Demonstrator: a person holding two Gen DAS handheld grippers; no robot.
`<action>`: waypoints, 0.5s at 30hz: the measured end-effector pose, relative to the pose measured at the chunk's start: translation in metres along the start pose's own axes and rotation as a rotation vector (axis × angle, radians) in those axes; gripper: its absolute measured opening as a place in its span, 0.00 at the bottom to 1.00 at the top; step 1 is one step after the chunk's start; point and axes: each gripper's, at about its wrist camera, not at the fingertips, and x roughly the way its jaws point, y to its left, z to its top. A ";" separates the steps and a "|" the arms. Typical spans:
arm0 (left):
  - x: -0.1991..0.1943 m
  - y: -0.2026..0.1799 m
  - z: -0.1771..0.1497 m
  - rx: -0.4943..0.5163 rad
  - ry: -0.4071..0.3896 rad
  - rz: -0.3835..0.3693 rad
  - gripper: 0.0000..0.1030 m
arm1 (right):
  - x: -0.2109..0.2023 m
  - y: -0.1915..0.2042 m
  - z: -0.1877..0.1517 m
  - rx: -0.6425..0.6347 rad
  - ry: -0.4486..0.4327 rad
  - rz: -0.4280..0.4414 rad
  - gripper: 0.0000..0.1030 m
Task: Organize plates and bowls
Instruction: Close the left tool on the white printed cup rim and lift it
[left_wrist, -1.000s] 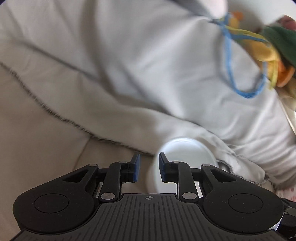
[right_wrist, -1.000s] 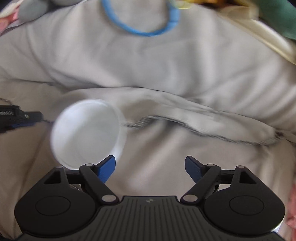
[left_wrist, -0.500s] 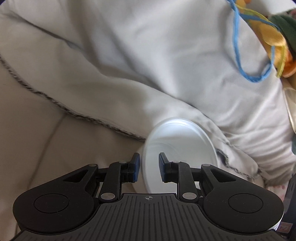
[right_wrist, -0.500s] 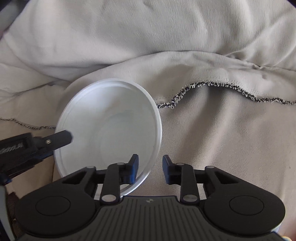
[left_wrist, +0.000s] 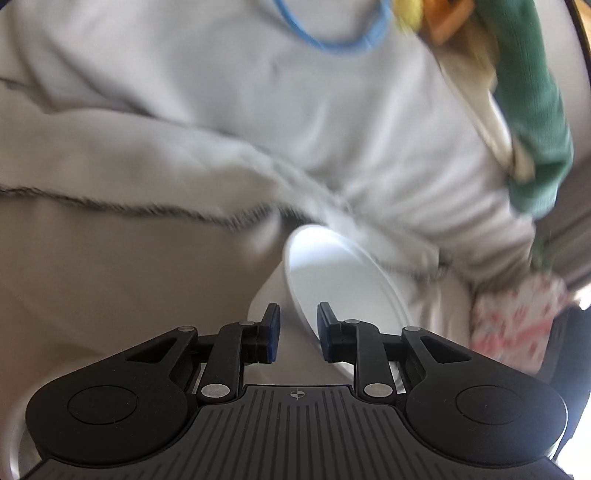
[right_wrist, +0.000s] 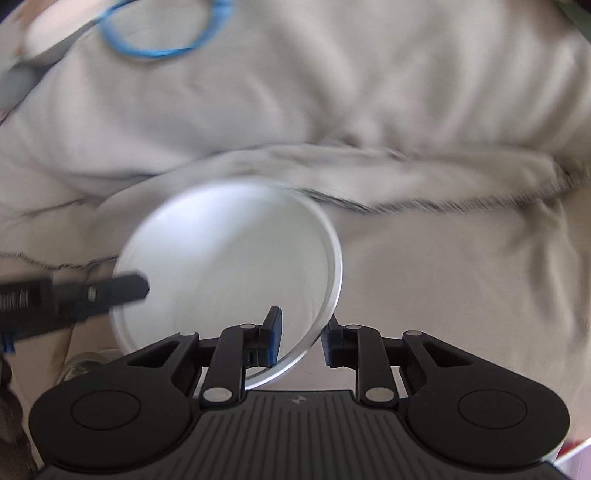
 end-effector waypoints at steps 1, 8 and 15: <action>0.006 -0.006 -0.006 0.021 0.016 0.013 0.23 | 0.002 -0.011 -0.002 0.017 0.007 0.002 0.23; 0.030 -0.016 -0.024 0.069 0.022 0.110 0.23 | -0.005 -0.071 -0.020 0.151 -0.057 0.163 0.29; 0.042 -0.018 -0.025 0.058 0.048 0.120 0.23 | 0.000 -0.077 -0.025 0.124 -0.012 0.181 0.29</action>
